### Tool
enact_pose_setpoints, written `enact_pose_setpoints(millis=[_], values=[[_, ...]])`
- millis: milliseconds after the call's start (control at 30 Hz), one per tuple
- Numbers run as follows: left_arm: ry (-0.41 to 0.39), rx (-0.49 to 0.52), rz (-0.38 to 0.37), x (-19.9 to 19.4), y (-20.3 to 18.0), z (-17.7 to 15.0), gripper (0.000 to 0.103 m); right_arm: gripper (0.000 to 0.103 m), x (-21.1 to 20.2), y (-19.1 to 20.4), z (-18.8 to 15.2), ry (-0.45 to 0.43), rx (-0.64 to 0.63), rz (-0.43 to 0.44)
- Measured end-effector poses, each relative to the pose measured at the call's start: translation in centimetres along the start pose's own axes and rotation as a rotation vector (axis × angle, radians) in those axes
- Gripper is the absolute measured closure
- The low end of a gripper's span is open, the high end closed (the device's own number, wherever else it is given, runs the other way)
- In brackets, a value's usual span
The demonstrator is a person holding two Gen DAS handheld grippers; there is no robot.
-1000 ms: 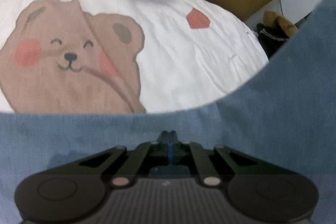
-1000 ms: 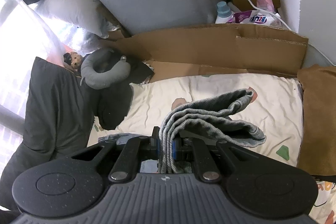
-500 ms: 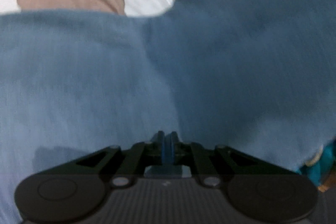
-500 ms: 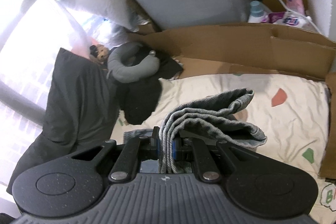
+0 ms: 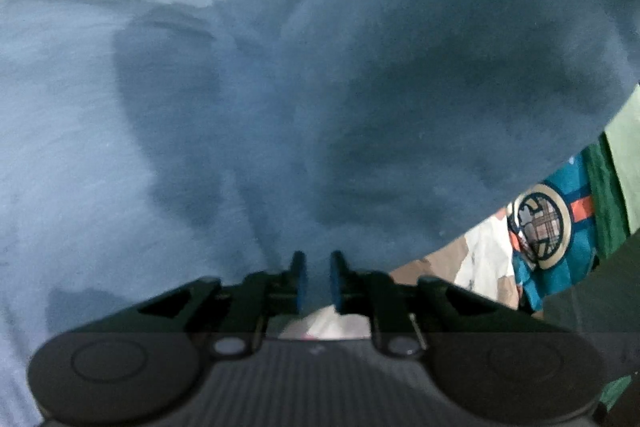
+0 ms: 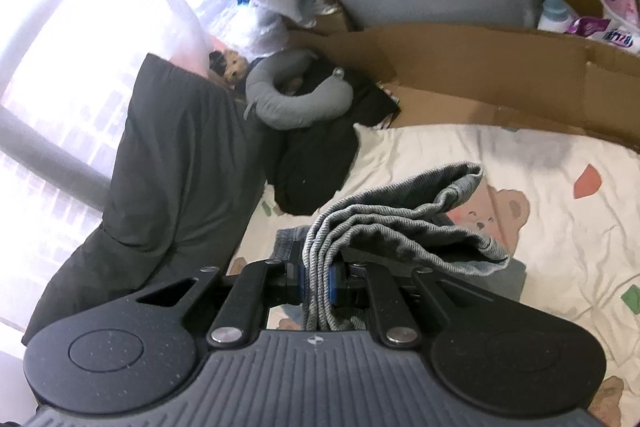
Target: Fold clothes
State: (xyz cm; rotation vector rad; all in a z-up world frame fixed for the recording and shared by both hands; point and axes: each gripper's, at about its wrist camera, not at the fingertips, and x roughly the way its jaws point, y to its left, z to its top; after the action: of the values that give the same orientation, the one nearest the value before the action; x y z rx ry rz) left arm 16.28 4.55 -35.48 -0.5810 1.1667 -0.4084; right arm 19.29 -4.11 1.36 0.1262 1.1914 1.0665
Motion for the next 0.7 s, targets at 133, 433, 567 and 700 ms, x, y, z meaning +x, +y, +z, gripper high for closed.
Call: enact_pose_setpoints(millis=[133, 433, 567, 700], values=[[-0.078, -0.085, 0.035, -2.7, 2.5, -0.3, 0.089, 0.093, 1.1, 0.6, -0.3, 0.022, 0.005, 0.017], [-0.367, -0.345, 0.125, -10.9, 7.3, -3.1, 0.088, 0.093, 4.8, 2.2, -0.2, 0.086, 0.013, 0.031], [-0.443, -0.411, 0.175, -13.2, 8.6, -4.5, 0.088, 0.093, 7.2, 2.9, -0.3, 0.128, 0.009, 0.023], [-0.49, -0.475, 0.206, -14.3, 9.5, -6.2, 0.088, 0.093, 9.8, 3.5, -0.6, 0.15, 0.015, 0.027]])
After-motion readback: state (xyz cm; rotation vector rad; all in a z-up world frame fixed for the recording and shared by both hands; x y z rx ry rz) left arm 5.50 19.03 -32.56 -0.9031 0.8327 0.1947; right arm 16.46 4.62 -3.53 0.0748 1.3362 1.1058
